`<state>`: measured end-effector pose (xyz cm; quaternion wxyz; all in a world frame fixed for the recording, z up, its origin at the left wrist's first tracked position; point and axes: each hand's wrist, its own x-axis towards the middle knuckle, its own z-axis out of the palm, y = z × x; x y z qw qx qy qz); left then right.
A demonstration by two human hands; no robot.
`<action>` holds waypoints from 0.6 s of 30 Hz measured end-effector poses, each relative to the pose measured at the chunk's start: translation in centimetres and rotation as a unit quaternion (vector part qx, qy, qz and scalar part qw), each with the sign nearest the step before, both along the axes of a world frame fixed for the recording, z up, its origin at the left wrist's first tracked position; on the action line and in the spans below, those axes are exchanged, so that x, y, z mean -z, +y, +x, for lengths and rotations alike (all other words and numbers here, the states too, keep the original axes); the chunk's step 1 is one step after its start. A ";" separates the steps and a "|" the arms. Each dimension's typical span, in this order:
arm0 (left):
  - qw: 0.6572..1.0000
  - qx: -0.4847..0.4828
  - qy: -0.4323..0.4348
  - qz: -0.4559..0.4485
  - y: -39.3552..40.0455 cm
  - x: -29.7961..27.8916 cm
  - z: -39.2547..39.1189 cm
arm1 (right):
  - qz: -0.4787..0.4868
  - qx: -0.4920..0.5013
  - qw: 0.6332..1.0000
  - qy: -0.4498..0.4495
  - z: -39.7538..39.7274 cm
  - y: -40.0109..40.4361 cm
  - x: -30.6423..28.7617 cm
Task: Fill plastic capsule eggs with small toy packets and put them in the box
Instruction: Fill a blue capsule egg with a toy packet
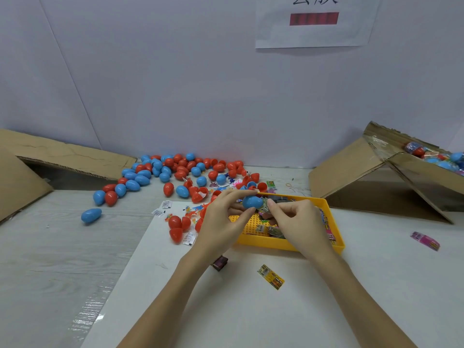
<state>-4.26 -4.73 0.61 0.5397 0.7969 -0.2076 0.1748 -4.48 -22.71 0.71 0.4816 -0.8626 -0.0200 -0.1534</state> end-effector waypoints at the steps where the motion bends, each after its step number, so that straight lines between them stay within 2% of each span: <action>1: 1.000 -0.005 -0.008 0.005 0.0 0.0 0.0 | -0.018 0.002 1.000 -0.012 -0.1 0.0 0.0; 6: 0.998 -0.022 -0.038 0.050 -0.2 0.3 0.0 | -0.103 -0.011 0.991 -0.079 -0.4 0.1 0.2; 9: 0.999 -0.006 -0.015 0.028 -0.2 0.2 0.0 | -0.096 -0.018 0.993 -0.068 -0.4 0.2 0.2; 13: 0.994 0.036 0.063 -0.076 -0.2 -0.3 -0.1 | 0.079 -0.074 0.994 0.000 -0.2 0.0 -0.2; 18: 0.992 0.031 0.063 -0.107 -0.4 -0.4 -0.3 | 0.223 -0.112 0.968 0.027 -0.4 0.3 -0.8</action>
